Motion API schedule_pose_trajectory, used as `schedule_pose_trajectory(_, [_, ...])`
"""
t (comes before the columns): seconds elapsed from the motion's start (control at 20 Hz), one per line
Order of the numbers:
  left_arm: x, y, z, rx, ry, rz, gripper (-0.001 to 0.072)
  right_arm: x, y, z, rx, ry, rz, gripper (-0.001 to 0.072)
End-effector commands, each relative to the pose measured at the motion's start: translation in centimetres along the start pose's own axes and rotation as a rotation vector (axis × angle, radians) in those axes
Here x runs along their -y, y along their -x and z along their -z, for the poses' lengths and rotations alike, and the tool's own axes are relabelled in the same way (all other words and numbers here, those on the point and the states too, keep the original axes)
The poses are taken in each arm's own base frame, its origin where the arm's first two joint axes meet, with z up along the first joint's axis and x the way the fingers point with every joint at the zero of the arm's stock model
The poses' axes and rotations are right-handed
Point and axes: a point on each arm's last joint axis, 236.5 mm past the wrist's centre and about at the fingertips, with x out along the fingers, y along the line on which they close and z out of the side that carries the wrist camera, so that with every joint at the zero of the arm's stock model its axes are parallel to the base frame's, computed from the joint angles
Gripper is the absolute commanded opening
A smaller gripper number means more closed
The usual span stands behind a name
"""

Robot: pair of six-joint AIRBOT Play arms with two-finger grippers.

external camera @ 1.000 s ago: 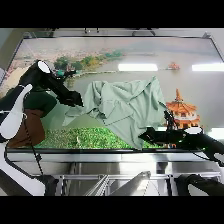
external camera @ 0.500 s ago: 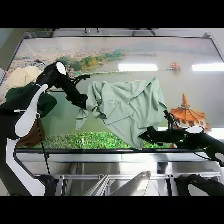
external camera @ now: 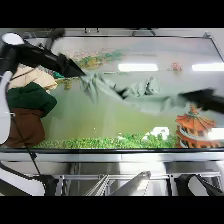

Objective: Fold the shirts.

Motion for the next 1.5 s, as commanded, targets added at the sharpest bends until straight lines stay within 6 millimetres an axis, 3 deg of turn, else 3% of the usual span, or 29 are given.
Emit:
schedule_pose_trajectory(0.0, [18.7, 7.6, -2.7, 0.292, -0.363, 0.478, 0.0021, -13.5, 8.4, -7.2, 0.277, 0.325, -0.159, 0.0018])
schedule_pose_trajectory(0.1, [25.8, 10.5, -1.1, 0.358, -0.507, 0.594, 0.0021, -21.7, 11.2, -7.8, 0.388, 0.464, -0.324, 0.0018])
schedule_pose_trajectory(0.2, [30.5, 10.6, 1.4, 0.355, -0.620, 0.559, 0.0020, -29.1, 14.4, -7.0, 0.481, 0.610, -0.530, 0.0018])
schedule_pose_trajectory(0.25, [32.3, 10.6, 2.5, 0.356, -0.673, 0.529, 0.0020, -31.3, 15.5, -6.6, 0.501, 0.646, -0.593, 0.0018])
schedule_pose_trajectory(0.3, [33.9, 10.4, 3.7, 0.355, -0.722, 0.499, 0.0020, -32.5, 16.0, -6.4, 0.506, 0.671, -0.619, 0.0018])
schedule_pose_trajectory(0.4, [35.4, 9.9, 5.1, 0.354, -0.773, 0.410, 0.0020, -32.3, 15.4, -6.3, 0.488, 0.683, -0.590, 0.0019])
schedule_pose_trajectory(0.55, [34.6, 9.2, 5.2, 0.386, -0.754, 0.243, 0.0020, -30.1, 13.4, -6.5, 0.432, 0.668, -0.495, 0.0019])
schedule_pose_trajectory(0.65, [31.2, 9.4, 3.9, 0.446, -0.684, 0.082, 0.0021, -27.9, 11.9, -7.4, 0.414, 0.648, -0.406, 0.0018])
schedule_pose_trajectory(0.8, [22.4, 10.6, 1.3, 0.520, -0.494, -0.172, 0.0023, -21.3, 8.8, -8.9, 0.351, 0.592, -0.162, 0.0019])
schedule_pose_trajectory(0.95, [11.4, 10.8, -0.2, 0.516, -0.283, -0.286, 0.0028, -12.8, 3.5, -8.4, 0.245, 0.467, -0.004, 0.0019])
schedule_pose_trajectory(1.2, [-7.8, 6.6, -0.9, 0.409, 0.015, -0.342, 0.0028, 3.8, -7.8, -4.2, 0.123, 0.238, 0.222, 0.0019])
schedule_pose_trajectory(1.25, [-11.0, 5.5, -1.2, 0.391, 0.059, -0.339, 0.0028, 7.1, -9.3, -4.1, 0.116, 0.216, 0.278, 0.0019])
schedule_pose_trajectory(1.35, [-15.3, 3.8, -2.1, 0.368, 0.100, -0.317, 0.0010, 12.1, -11.0, -5.2, 0.121, 0.144, 0.346, 0.0019])
schedule_pose_trajectory(1.4, [-16.7, 3.0, -2.8, 0.353, 0.095, -0.305, 0.0015, 13.4, -11.6, -6.0, 0.114, 0.127, 0.353, 0.0059])
schedule_pose_trajectory(1.45, [-17.5, 2.6, -3.5, 0.341, 0.086, -0.298, 0.0128, 13.8, -12.2, -6.6, 0.095, 0.121, 0.333, 0.0254])
